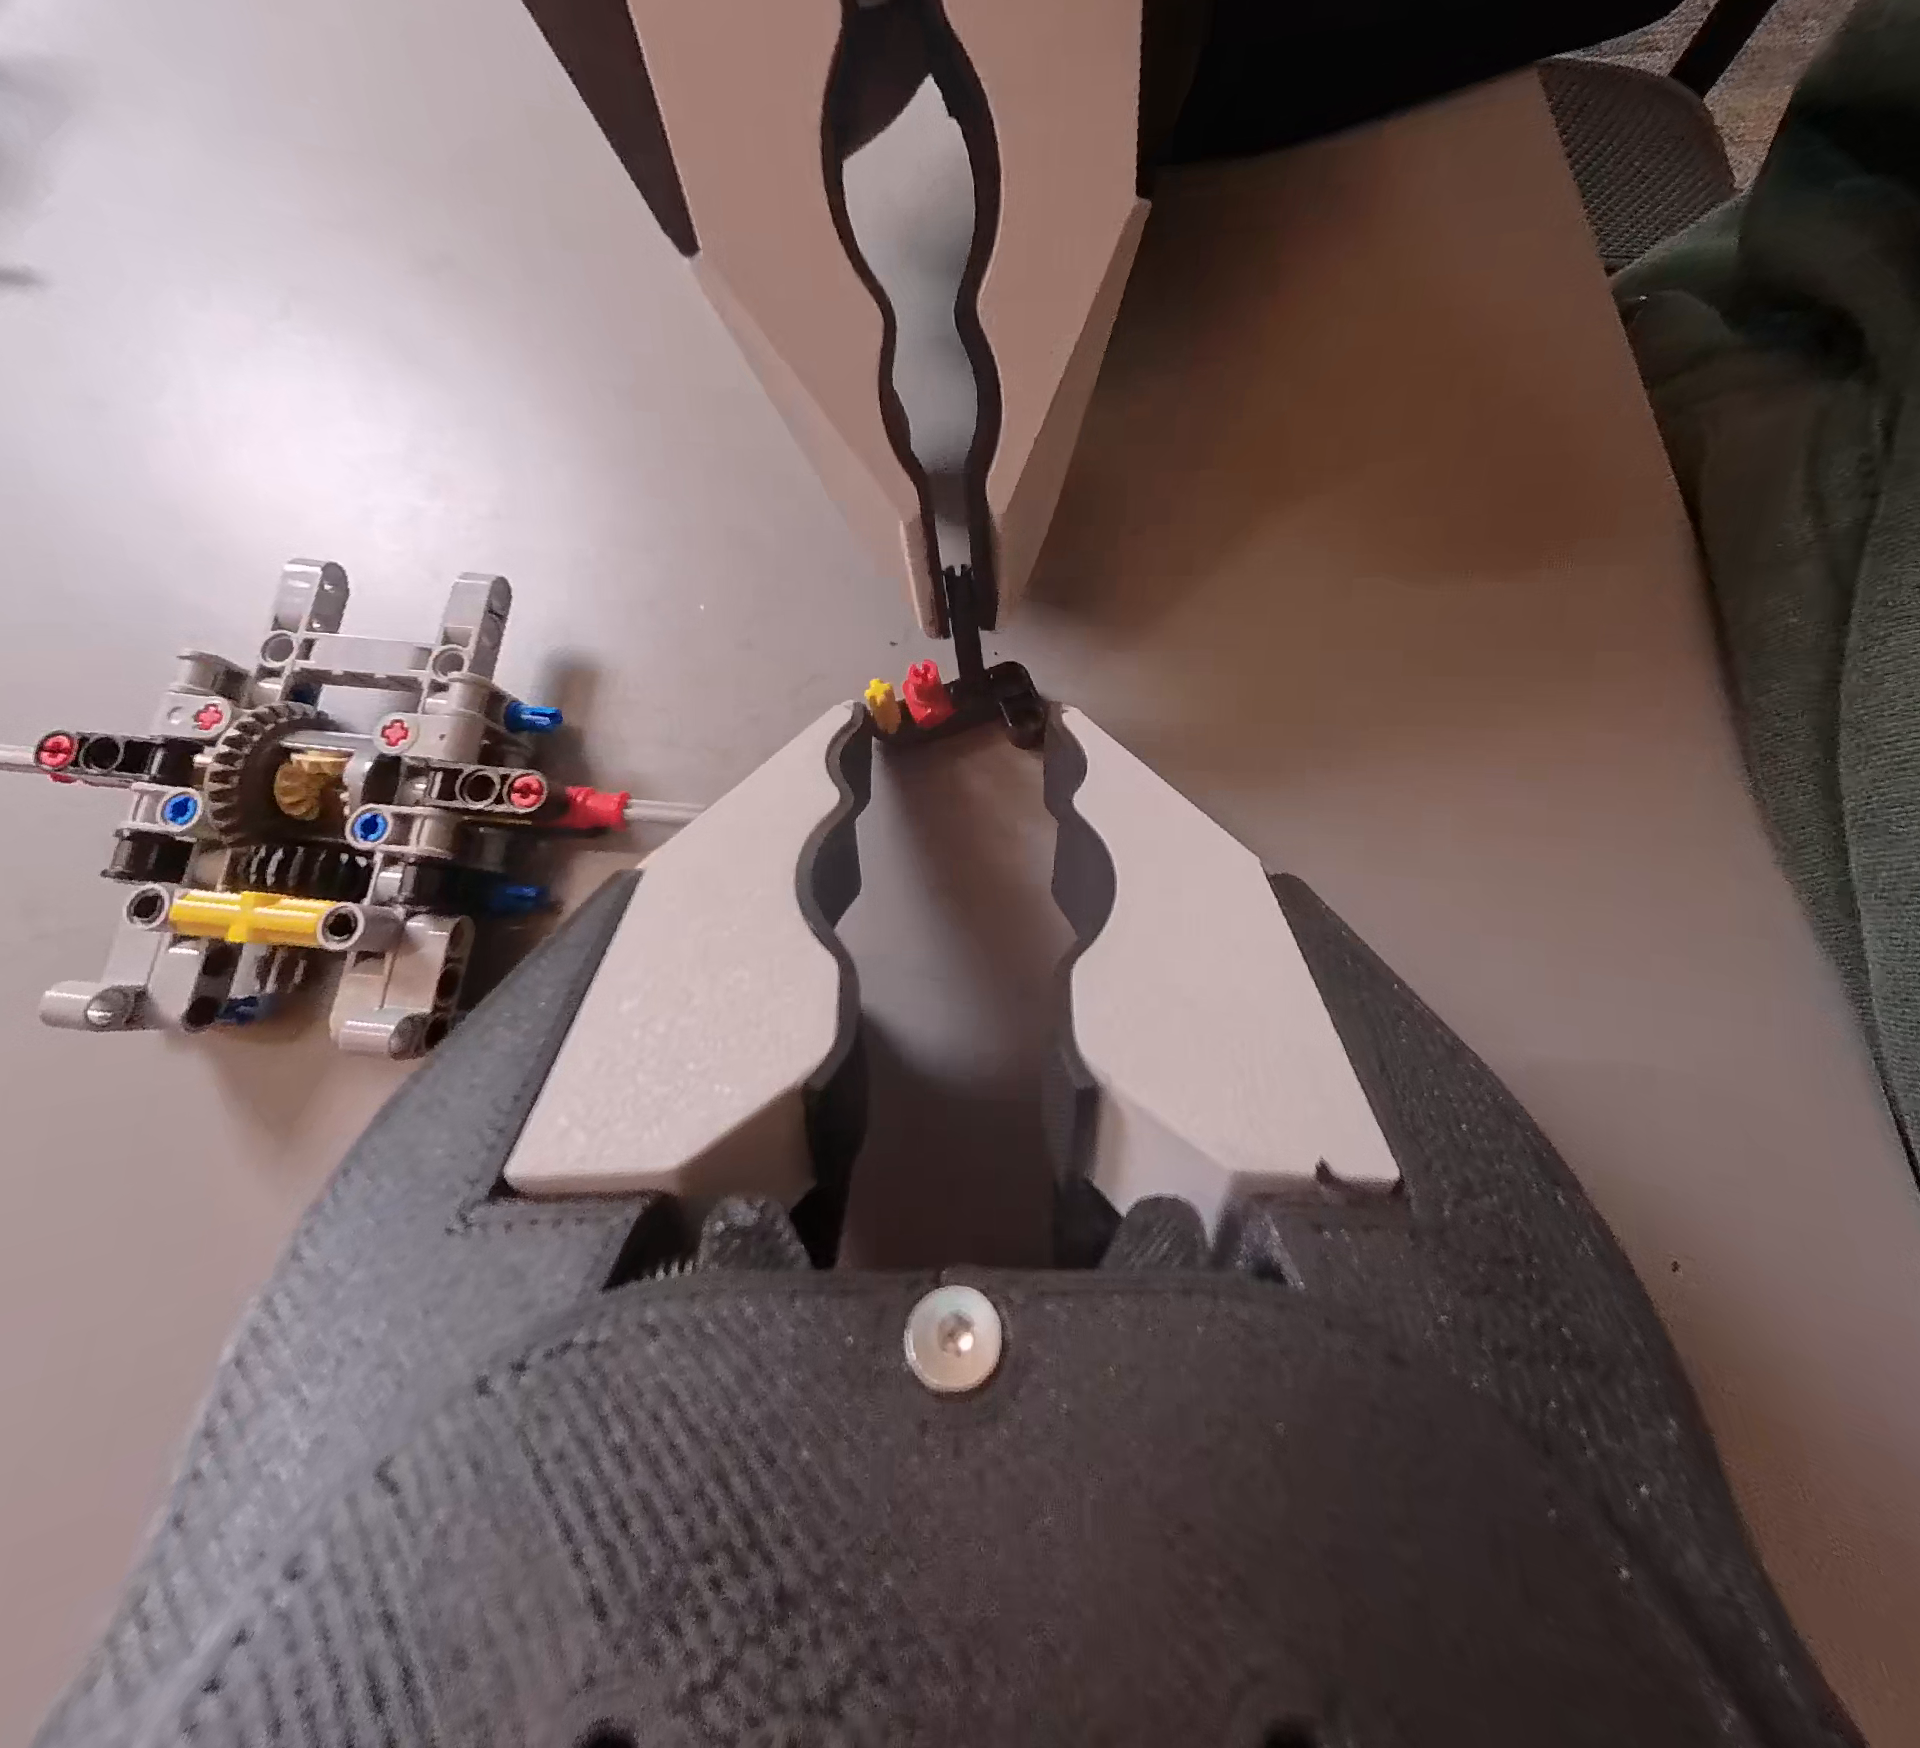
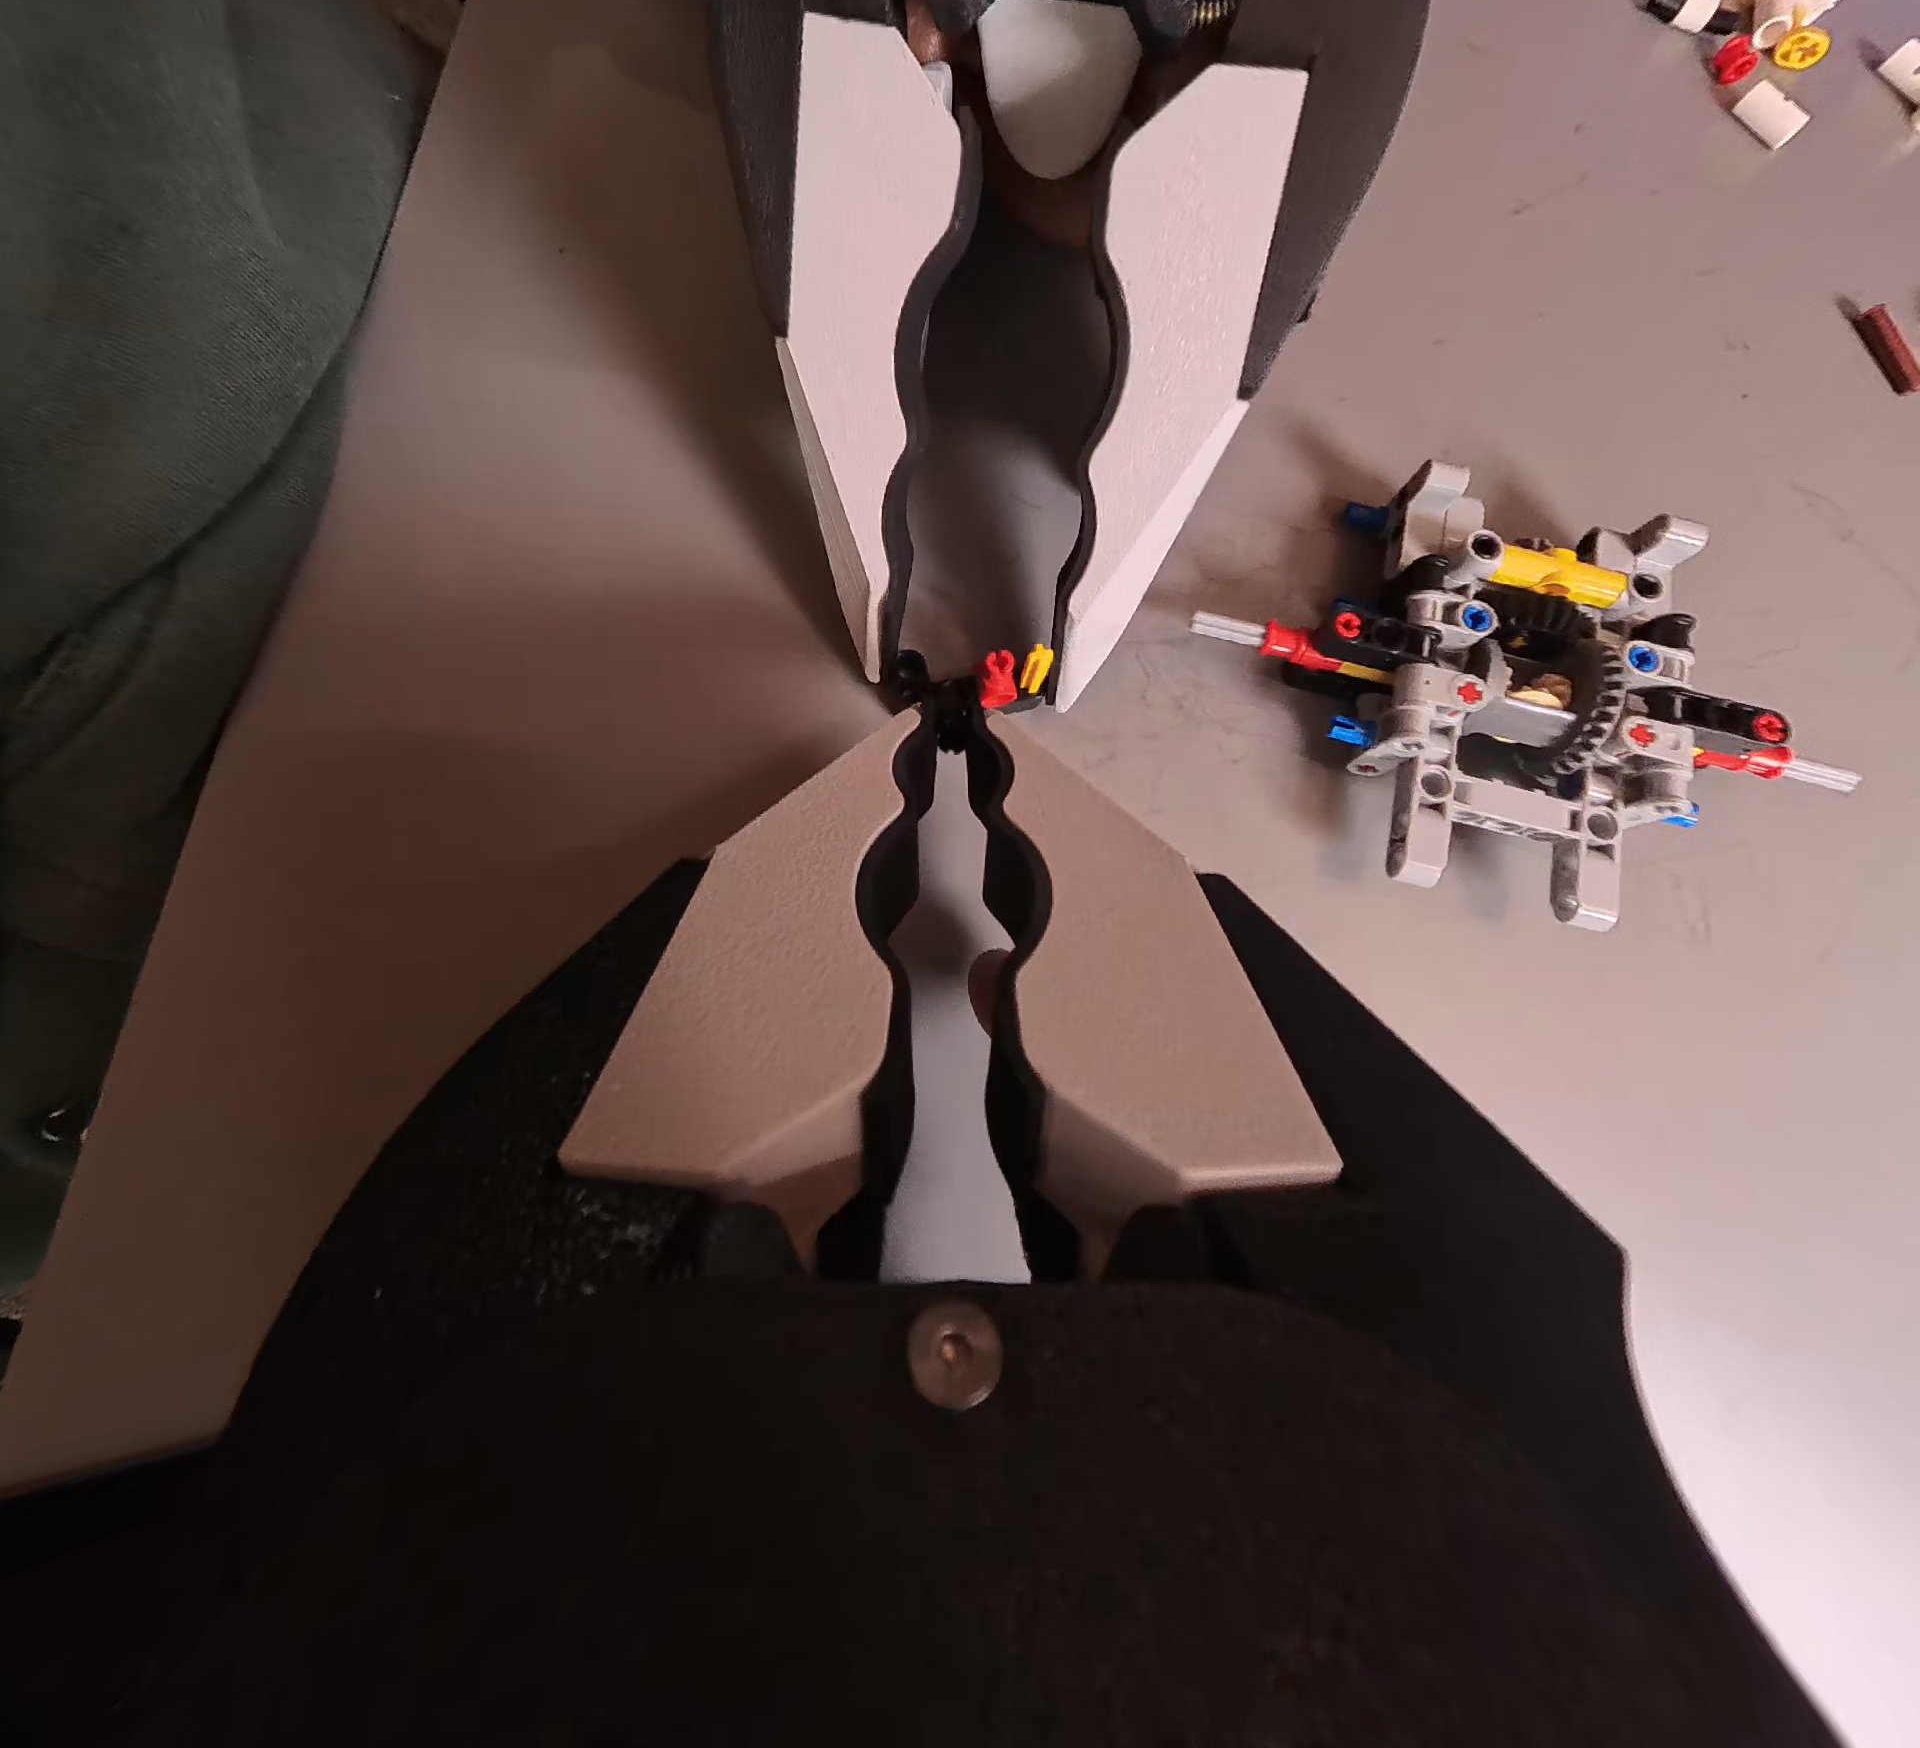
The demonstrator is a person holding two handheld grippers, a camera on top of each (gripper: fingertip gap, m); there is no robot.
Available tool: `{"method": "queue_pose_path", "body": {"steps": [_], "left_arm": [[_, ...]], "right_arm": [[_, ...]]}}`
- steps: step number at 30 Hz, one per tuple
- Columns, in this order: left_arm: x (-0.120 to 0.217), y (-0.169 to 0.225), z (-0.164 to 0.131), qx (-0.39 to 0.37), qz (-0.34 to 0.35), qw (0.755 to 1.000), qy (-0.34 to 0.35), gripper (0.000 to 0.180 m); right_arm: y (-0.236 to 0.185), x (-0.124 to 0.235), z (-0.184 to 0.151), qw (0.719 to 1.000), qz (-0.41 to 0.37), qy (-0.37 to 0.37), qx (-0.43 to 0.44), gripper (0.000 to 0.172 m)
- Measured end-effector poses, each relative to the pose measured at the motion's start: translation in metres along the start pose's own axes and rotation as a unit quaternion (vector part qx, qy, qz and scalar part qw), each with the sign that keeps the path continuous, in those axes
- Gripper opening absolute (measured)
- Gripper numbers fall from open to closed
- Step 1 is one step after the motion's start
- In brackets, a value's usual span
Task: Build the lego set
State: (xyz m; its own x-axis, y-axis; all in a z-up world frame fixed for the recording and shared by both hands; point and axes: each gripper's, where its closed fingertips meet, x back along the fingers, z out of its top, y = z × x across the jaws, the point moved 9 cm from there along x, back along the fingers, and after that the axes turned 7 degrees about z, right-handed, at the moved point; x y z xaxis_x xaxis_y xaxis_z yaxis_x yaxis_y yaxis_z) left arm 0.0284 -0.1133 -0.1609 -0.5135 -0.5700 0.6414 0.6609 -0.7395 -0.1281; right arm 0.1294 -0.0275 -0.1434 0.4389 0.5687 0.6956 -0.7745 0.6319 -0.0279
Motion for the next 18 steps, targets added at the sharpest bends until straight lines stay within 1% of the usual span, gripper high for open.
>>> {"method": "queue_pose_path", "body": {"steps": [7,12,18], "left_arm": [[-0.002,-0.001,0.003,0.006,0.006,1.0,0.0,0.032],[-0.001,-0.002,0.007,0.012,0.01,1.0,0.015,0.032],[0.004,-0.005,0.01,0.032,0.012,0.999,0.033,0.032]], "right_arm": [[-0.001,0.001,0.007,0.998,-0.018,-0.065,0.013,0.003],[-0.003,0.005,0.017,0.993,-0.029,-0.109,0.026,0.003],[-0.002,0.01,0.028,0.99,-0.035,-0.133,0.015,0.003]]}}
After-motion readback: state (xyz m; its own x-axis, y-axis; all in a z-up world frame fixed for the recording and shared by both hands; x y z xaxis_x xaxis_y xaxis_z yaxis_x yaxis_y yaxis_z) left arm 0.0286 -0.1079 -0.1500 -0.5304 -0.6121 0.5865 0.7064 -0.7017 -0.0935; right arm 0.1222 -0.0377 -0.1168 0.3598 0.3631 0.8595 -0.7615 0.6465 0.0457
